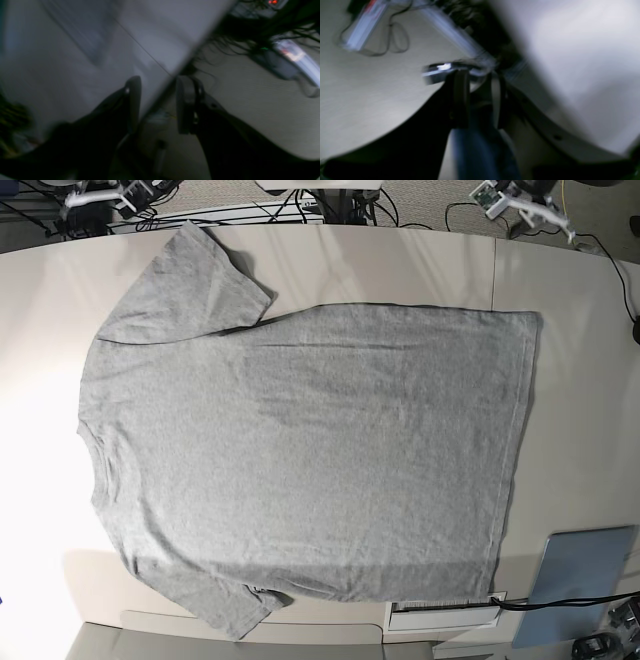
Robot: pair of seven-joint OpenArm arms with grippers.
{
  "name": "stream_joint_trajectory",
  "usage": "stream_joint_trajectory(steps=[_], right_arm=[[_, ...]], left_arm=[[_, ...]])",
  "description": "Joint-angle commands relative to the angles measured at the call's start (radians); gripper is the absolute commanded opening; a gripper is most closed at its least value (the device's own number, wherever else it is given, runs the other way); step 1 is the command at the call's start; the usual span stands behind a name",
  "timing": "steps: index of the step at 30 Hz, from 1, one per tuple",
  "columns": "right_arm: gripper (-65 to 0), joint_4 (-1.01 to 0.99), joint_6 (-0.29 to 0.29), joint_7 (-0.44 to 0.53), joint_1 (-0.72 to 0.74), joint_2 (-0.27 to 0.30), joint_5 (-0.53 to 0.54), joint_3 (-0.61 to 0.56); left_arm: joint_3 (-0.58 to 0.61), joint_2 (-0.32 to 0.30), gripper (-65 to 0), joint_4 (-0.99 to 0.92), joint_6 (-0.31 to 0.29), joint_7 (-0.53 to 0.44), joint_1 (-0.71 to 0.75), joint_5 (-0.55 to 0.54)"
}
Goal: Fold the T-shirt properly
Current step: 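Lower both grippers to the shirt's shoulder corners by the collar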
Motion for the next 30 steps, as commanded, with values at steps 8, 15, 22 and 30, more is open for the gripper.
stream_joint_trajectory(steps=[8,15,22,30], right_arm=[[-49.3,0.169,-0.027,-0.048,0.056,0.006,-0.268,0.006],[-48.0,0.169,-0.027,-0.11,0.111,0.006,-0.276,0.006],[-34.3,0.169,-0.027,-0.09,0.15,0.006,-0.276,0.006],[-34.3,0.169,-0.027,-0.091,0.253,0.006,-0.274,0.006]], left_arm=[[-0.003,-0.042,-39.0,-0.007,-0.068,-0.009,-0.17,0.095],[-0.003,-0.128,-35.8,-0.116,-0.168,-0.018,-0.335,0.041],[-0.002,-0.154,-35.7,-0.265,-0.33,-0.11,-0.471,-0.063],[-0.002,-0.154,-35.8,-0.397,-0.338,-0.152,-0.561,-0.063]])
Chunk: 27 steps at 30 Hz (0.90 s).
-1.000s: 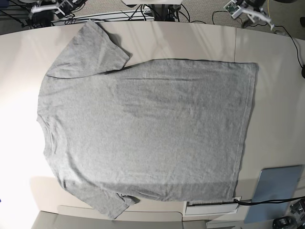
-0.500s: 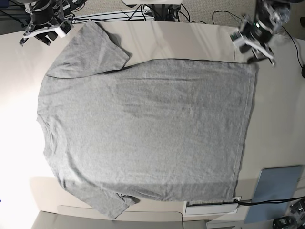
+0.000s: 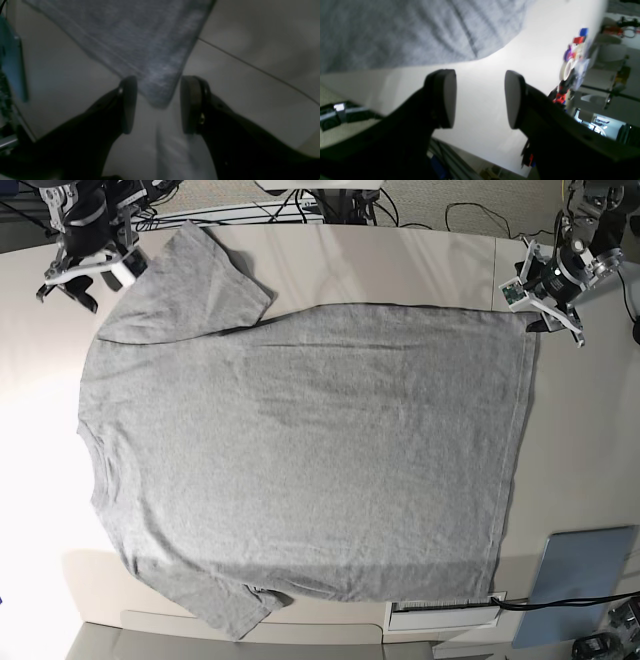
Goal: Fold the T-shirt properly
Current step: 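Lower both grippers to the shirt's shoulder corners by the collar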
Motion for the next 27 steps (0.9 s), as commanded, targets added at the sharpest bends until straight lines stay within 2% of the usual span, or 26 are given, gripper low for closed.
stream_joint_trajectory(steps=[1,11,16,21,23,27], right_arm=[[-34.3,0.016,-0.014,0.008,0.003,0.006,-0.011,0.006],[-34.3,0.016,-0.013,0.007,0.046,0.006,0.019,0.006],[-34.3,0.016,-0.013,0.003,0.045,0.006,0.018,0.006],[-34.3,0.016,-0.013,-0.022,0.045,0.006,0.018,0.006],[-34.3,0.016,-0.013,-0.024,0.045,0.006,0.017,0.006],[-34.3,0.016,-0.013,-0.024,0.045,0.006,0.017,0.006]], left_arm=[[-0.007,-0.016,-35.8,-0.002,-0.002,-0.006,-0.01,-0.003],[-0.007,-0.017,-35.8,-0.067,0.005,-0.07,-0.033,0.002],[-0.007,-0.016,-35.8,-0.07,-0.027,-0.074,-0.069,-0.007],[0.066,-0.017,-35.8,-0.108,-0.026,-0.062,-0.111,-0.016],[0.124,-0.017,-35.8,-0.135,-0.013,-0.05,-0.134,0.029],[0.188,-0.017,-35.8,-0.195,0.065,-0.009,-0.187,0.058]])
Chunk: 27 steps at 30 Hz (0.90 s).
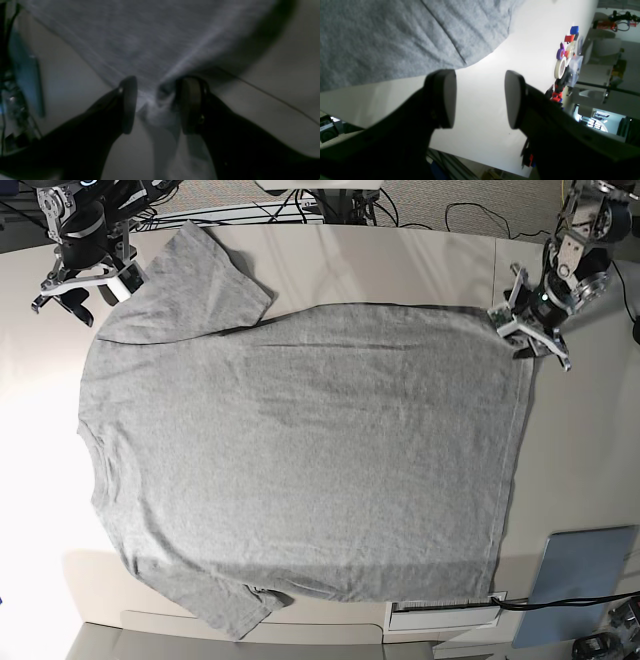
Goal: Fold the T-shirt properly
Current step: 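Lower both grippers to the shirt's shoulder corners by the collar, then pinch the shoulder edges with both grippers and lift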
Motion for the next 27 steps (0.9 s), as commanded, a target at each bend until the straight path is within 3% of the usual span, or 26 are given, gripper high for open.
stream_joint_trajectory(steps=[1,4,6,8,12,16,27], right_arm=[[-34.3,0.016,-0.014,0.007,-0.004,0.008,-0.01,0.006],[-34.3,0.016,-0.014,0.015,-0.004,0.008,-0.01,0.006],[-34.3,0.016,-0.011,0.021,-0.004,0.008,-0.01,0.006],[-34.3,0.015,0.026,0.035,-0.004,0.009,-0.017,0.006],[-34.3,0.014,0.159,0.081,-0.004,0.017,-0.02,0.006],[-34.3,-0.006,0.248,0.153,-0.003,0.081,-0.087,0.006],[-34.3,-0.102,0.281,0.151,-0.003,0.232,-0.129,0.006]], left_arm=[[0.004,-0.012,-35.8,-0.027,-0.037,0.061,-0.005,0.02],[0.004,-0.021,-35.8,-0.059,-0.059,0.06,-0.024,0.02],[0.004,-0.026,-36.0,-0.063,-0.108,0.06,-0.026,0.021],[0.003,-0.026,-38.3,-0.063,-0.132,0.06,-0.026,0.024],[0.004,-0.026,-48.8,-0.063,-0.134,0.06,-0.026,0.024],[0.004,-0.025,-65.0,-0.063,-0.133,0.06,-0.026,0.024],[0.004,-0.024,-65.0,-0.061,-0.132,0.06,-0.027,0.024]])
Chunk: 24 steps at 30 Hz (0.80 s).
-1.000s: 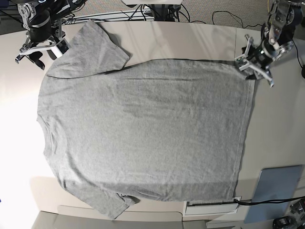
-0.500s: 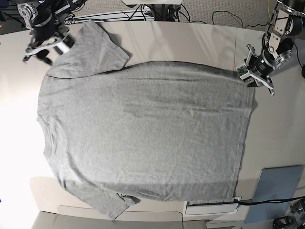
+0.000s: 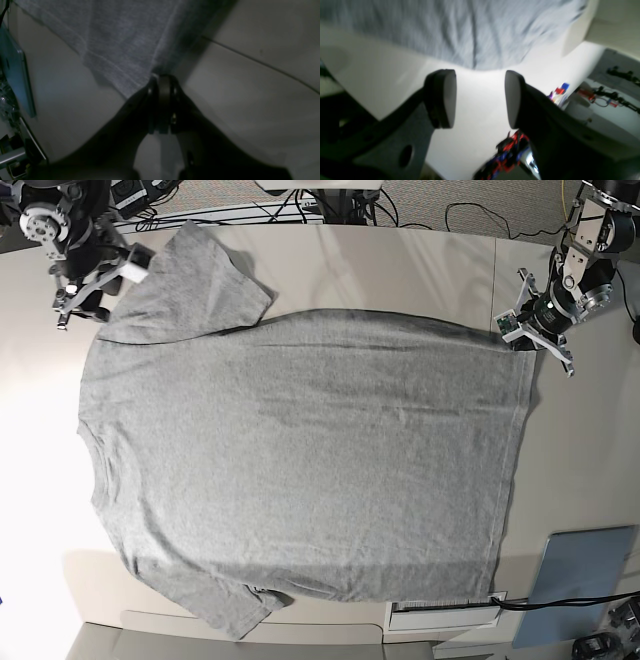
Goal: Fold the T-shirt properly
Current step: 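Pinch the shoulder edges with both grippers and lift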
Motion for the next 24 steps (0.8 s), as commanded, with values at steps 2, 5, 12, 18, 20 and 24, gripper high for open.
stream_joint_trajectory(steps=[2,5,12,18,20,24], right_arm=[[-34.3,-0.032,0.01,0.003,0.001,0.035,-0.006,0.006],[-34.3,-0.068,0.035,0.029,0.011,0.043,0.018,0.006],[-34.3,-0.13,0.067,0.095,0.098,0.042,0.05,-0.054],[-34.3,-0.24,0.066,0.089,0.26,0.035,-0.012,-0.26],[-34.4,-0.263,0.061,0.077,0.309,0.035,-0.02,-0.327],[-34.4,-0.304,0.054,0.067,0.393,0.034,-0.026,-0.423]], left_arm=[[0.004,-0.011,-65.0,-0.007,-0.046,0.058,0.014,0.019],[0.004,0.0,-65.0,0.008,-0.038,0.059,0.014,0.019],[0.005,0.037,-65.0,0.012,-0.038,0.059,0.012,0.019],[0.004,0.039,-65.0,0.012,-0.039,0.061,0.012,0.019],[0.004,0.039,-65.0,0.012,-0.039,0.062,0.012,0.019],[0.005,0.039,-65.0,0.012,-0.039,0.066,0.012,0.019]])
